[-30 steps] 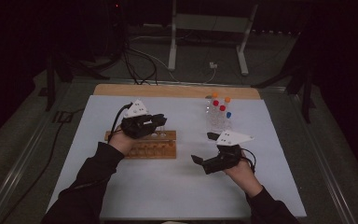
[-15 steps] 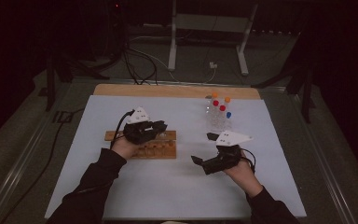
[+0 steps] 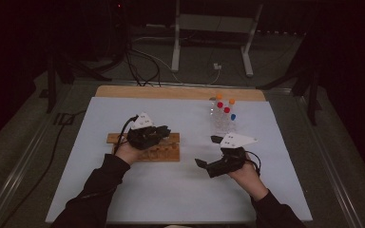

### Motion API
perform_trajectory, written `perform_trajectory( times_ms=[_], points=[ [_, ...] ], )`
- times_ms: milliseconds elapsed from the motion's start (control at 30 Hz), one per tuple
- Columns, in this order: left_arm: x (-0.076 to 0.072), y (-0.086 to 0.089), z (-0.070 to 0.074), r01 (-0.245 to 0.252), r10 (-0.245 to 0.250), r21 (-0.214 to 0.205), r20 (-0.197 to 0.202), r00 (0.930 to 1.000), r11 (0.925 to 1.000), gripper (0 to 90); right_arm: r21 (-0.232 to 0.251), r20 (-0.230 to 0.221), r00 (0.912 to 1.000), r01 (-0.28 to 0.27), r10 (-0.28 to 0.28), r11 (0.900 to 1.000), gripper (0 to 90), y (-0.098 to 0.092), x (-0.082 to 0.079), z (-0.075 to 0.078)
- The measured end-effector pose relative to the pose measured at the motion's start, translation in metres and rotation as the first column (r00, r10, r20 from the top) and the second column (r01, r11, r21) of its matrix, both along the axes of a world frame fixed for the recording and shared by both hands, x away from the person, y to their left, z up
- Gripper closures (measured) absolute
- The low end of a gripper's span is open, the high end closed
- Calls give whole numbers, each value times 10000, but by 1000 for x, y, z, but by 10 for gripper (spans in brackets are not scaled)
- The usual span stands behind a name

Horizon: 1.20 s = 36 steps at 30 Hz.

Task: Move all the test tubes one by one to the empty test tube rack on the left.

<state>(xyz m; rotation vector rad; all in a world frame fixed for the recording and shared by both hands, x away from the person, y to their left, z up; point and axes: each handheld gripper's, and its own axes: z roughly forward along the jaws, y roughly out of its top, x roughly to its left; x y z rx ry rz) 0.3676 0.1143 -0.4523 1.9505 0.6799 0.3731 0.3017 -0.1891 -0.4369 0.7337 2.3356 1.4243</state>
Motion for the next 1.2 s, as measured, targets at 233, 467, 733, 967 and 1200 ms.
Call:
perform_trajectory(
  times_ms=[233, 467, 733, 967, 1200],
  points=[
    [0, 2, 0, -39, 39, 9, -102, 9999, 10000, 768, 52, -18, 10000, 58, -58, 10000, 6, -1, 1, 0],
    [1, 4, 2, 151, -151, -21, -263, 9995, 9999, 706, 215, 42, 9999, -121, 120, 9997, 6, -2, 2, 2],
    [-15, 17, 18, 419, -412, -908, 92, 9991, 9950, 414, 613, 234, 9987, 444, -459, 9971, 6, -17, 7, 15],
    [-28, 26, 25, 650, -654, -1094, -1, 9979, 9919, 183, 726, 852, 9811, 1681, -1740, 9831, 7, -41, 19, 26],
    [-33, 24, 21, 886, -903, -838, -172, 9958, 9925, 22, 790, 800, 9500, 2959, -3020, 9519, 48, -64, 37, 26]
  ],
)
